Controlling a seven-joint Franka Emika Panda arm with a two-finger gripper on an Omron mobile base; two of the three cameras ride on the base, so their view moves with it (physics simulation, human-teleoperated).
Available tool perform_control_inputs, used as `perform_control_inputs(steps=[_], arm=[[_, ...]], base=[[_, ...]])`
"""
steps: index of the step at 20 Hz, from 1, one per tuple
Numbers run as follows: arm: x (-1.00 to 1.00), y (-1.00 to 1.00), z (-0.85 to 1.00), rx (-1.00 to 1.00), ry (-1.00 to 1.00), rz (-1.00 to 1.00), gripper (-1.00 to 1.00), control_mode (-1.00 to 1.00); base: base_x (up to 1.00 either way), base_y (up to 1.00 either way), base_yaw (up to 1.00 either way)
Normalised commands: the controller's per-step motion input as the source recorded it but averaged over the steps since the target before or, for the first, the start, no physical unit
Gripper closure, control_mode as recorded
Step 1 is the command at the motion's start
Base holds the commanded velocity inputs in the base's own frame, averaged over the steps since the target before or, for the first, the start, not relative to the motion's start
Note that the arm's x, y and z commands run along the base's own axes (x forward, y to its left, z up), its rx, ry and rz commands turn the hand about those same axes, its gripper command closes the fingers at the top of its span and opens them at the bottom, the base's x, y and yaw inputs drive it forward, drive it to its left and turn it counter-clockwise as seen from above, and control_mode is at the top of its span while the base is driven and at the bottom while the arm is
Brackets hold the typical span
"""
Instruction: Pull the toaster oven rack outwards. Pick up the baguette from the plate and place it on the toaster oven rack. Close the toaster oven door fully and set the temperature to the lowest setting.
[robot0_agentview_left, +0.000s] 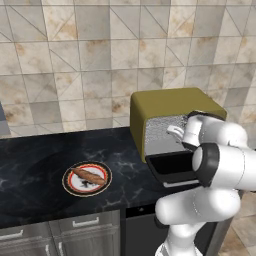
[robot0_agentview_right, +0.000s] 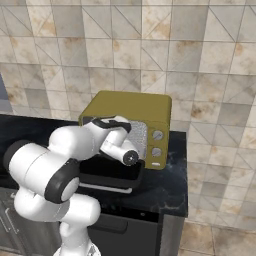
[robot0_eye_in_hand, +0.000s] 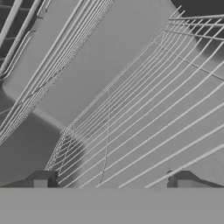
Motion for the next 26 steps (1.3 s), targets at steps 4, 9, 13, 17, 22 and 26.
perform_control_inputs(steps=[4, 9, 13, 17, 22, 26], arm=[[0.00, -0.09, -0.73, 0.00, -0.11, 0.00, -1.00, -1.00], [0.00, -0.18, -0.73, 0.00, -0.01, 0.00, -1.00, -1.00], [0.00, -0.23, -0.83, 0.00, 0.01, 0.00, -1.00, -1.00], [0.00, -0.17, -0.82, 0.00, 0.04, 0.00, 1.00, -1.00], [0.01, -0.16, -0.73, 0.02, 0.14, 0.00, 1.00, -1.00], [-0.18, -0.30, -0.59, 0.04, 0.22, 0.00, 1.00, -1.00]], base=[[0.00, 0.00, 0.00], [0.00, 0.00, 0.00], [0.00, 0.00, 0.00], [0.00, 0.00, 0.00], [0.00, 0.00, 0.00], [0.00, 0.00, 0.00]])
